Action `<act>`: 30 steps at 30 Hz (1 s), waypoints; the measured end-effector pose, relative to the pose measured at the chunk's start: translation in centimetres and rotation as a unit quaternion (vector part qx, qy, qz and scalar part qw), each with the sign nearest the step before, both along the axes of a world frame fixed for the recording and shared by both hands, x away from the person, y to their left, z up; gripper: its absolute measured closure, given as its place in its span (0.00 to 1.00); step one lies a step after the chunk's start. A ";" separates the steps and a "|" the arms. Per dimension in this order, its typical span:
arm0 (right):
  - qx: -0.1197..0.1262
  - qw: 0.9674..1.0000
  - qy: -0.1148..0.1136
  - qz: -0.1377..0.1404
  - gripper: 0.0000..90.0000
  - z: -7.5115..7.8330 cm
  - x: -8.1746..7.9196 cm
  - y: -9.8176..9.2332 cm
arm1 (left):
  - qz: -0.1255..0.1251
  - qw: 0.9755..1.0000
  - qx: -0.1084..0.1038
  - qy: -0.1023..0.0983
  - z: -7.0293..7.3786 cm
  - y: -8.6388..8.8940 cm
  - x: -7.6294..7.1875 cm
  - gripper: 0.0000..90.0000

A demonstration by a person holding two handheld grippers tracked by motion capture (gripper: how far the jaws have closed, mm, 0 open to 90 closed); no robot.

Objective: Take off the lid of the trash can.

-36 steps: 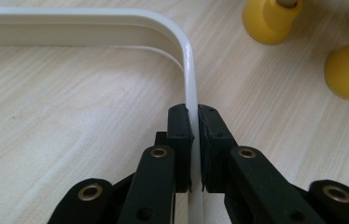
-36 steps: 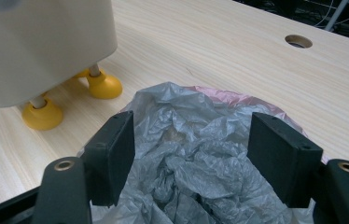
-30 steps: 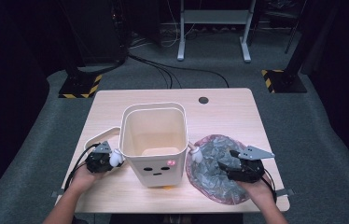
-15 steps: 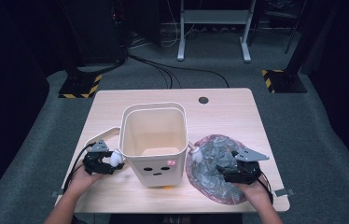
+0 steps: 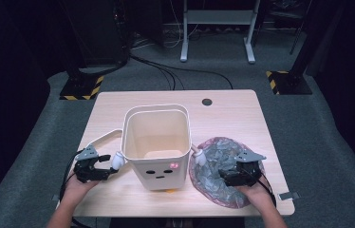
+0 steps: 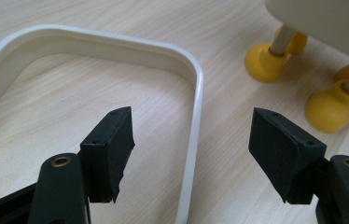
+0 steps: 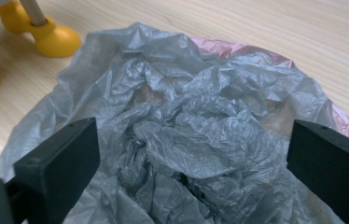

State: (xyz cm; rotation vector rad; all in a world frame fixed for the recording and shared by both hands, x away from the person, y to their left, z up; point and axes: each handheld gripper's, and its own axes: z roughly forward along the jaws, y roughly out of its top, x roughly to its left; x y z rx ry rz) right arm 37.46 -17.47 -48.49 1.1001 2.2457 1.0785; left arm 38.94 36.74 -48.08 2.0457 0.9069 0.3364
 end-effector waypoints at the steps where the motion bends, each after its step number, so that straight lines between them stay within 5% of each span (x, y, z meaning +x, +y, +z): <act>1: -0.003 1.000 0.002 0.000 0.01 -0.1 0.1 0.1 | 0.002 1.000 -0.002 -0.003 0.1 0.1 -0.1 0.34; 7: -0.031 0.999 0.020 0.000 0.01 -0.9 0.7 0.8 | 0.007 1.000 -0.002 -0.006 0.0 0.4 -0.4 0.34; 18: -0.038 0.998 0.050 -0.001 0.00 -2.0 1.5 0.9 | 0.012 1.000 -0.004 -0.004 -0.3 0.7 -0.6 0.34; 30: -0.049 0.997 0.056 -0.001 0.06 -2.6 1.8 1.2 | 0.013 1.000 -0.003 -0.006 -0.5 1.0 -0.9 0.34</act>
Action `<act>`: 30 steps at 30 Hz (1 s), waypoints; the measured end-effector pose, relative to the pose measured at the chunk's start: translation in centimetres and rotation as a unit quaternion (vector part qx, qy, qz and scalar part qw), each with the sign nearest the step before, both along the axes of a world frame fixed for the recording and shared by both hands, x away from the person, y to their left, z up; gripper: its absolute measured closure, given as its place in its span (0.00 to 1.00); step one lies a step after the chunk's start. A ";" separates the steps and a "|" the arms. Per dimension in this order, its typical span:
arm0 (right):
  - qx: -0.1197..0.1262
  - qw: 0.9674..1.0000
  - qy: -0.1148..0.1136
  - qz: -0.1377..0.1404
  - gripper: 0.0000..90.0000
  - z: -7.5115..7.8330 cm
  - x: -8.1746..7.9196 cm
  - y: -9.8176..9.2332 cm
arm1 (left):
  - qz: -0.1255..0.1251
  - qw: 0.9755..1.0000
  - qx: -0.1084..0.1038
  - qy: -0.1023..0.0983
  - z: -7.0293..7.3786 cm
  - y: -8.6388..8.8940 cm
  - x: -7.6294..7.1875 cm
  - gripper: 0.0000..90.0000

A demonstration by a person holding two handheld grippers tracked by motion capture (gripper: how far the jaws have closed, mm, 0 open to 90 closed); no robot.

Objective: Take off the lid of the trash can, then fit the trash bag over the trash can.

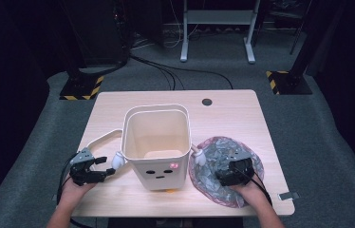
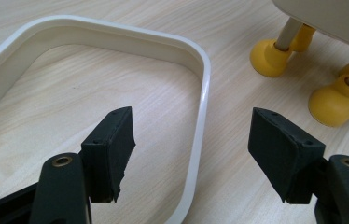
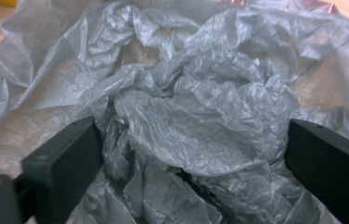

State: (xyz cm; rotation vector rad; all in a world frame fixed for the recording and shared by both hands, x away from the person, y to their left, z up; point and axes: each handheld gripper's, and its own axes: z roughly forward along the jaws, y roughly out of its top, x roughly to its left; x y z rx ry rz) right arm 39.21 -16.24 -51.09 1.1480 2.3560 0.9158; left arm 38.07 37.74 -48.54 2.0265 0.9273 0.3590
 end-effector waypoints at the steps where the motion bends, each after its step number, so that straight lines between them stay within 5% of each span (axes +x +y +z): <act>1: 0.000 1.000 0.001 0.001 0.07 -0.1 0.0 0.0 | 0.000 1.000 0.000 0.000 0.0 0.0 0.0 0.34; 19: -0.003 1.000 0.010 -0.002 0.29 -0.1 0.1 -0.3 | -0.004 1.000 0.004 -0.003 0.0 0.3 -0.3 0.34; 30: 0.008 1.000 0.007 -0.006 0.43 0.1 0.0 -0.8 | -0.016 0.999 0.017 -0.041 0.7 -0.4 -0.8 0.37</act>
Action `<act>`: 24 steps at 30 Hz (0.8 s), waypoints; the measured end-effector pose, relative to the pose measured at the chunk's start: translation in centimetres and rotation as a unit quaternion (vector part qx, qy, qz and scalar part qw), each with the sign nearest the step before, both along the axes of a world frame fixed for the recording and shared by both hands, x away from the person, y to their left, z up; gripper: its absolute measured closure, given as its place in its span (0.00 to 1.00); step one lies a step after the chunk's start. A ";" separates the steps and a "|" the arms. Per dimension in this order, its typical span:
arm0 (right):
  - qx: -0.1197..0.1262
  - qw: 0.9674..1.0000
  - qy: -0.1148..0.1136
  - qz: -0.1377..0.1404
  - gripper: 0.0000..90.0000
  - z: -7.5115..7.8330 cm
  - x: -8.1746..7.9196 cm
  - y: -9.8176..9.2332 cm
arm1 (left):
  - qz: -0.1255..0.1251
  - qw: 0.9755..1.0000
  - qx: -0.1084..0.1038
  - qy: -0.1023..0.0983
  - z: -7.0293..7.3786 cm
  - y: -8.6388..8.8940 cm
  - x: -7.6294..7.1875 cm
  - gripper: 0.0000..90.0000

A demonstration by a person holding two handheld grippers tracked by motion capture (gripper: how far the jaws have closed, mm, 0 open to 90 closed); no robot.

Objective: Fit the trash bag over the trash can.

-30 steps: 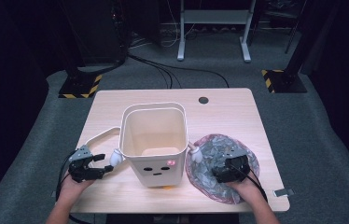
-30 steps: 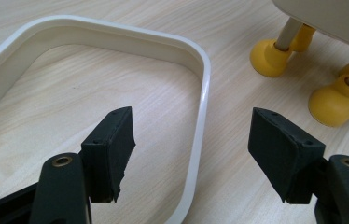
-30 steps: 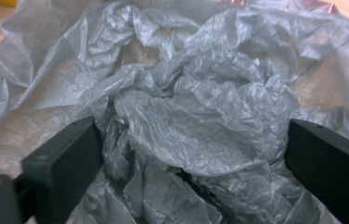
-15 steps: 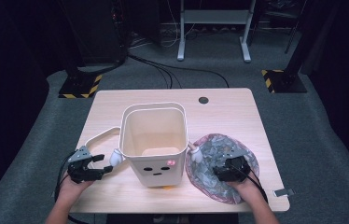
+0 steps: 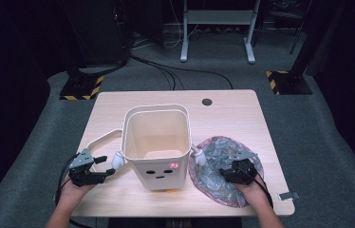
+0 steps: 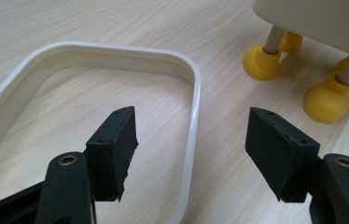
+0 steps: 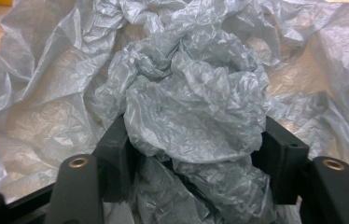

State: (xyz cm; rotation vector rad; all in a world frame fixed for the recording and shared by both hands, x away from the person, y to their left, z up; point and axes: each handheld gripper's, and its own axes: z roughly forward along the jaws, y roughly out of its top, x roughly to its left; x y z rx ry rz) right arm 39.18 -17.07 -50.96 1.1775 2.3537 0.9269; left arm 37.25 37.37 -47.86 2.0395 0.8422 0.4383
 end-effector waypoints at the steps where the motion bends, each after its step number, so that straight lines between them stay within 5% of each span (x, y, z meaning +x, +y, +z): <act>1: 0.003 1.000 0.001 -0.002 0.44 0.1 -0.1 -0.1 | -0.005 1.000 0.008 -0.007 0.0 -0.2 -0.1 0.37; 10: 0.026 1.000 -0.005 -0.011 0.45 0.5 -0.4 -0.9 | 0.000 1.000 -0.011 0.007 0.2 -0.2 0.0 0.36; 24: 0.052 0.998 -0.020 -0.014 0.45 1.8 -0.7 -1.1 | -0.007 0.999 -0.040 -0.006 1.0 0.3 -0.4 0.34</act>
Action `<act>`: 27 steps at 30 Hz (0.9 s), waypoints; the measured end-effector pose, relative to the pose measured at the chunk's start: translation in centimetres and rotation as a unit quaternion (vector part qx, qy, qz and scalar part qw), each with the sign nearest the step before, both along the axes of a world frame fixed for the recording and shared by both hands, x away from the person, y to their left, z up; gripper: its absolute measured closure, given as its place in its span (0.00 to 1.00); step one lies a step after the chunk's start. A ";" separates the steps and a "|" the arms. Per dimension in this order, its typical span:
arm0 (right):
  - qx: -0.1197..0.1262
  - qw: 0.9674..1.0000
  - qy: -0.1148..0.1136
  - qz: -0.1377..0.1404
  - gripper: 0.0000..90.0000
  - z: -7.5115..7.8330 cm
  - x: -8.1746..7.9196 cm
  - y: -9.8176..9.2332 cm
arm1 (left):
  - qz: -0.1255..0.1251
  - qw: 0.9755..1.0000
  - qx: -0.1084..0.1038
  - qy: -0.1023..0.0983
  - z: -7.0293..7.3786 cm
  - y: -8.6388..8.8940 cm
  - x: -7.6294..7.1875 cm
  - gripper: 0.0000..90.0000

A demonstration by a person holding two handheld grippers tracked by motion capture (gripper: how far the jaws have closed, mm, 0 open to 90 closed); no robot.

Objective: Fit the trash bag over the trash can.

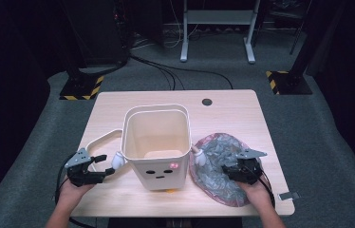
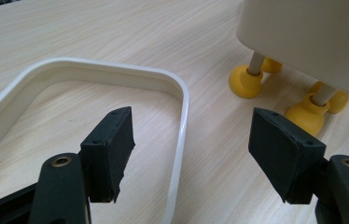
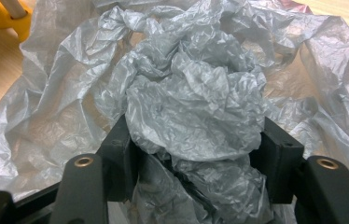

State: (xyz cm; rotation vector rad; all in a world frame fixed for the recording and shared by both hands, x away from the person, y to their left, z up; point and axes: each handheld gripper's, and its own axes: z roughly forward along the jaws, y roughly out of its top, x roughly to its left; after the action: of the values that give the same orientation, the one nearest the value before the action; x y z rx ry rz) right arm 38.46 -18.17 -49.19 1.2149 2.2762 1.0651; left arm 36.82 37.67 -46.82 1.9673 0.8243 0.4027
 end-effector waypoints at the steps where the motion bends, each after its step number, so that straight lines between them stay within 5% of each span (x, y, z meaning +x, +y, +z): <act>1: 0.003 1.000 -0.001 -0.001 0.45 0.1 0.0 0.0 | 0.000 1.000 -0.003 -0.002 0.0 0.1 0.0 0.34; 27: 0.044 0.998 -0.044 -0.011 0.45 2.8 -0.4 -1.0 | -0.004 0.999 -0.039 0.001 0.6 0.2 -0.1 0.36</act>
State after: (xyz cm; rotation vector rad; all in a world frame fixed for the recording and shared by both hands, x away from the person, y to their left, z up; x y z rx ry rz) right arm 38.05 -19.20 -46.36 1.1994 2.1644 1.1987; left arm 36.75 37.87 -46.24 1.8984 0.8204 0.3584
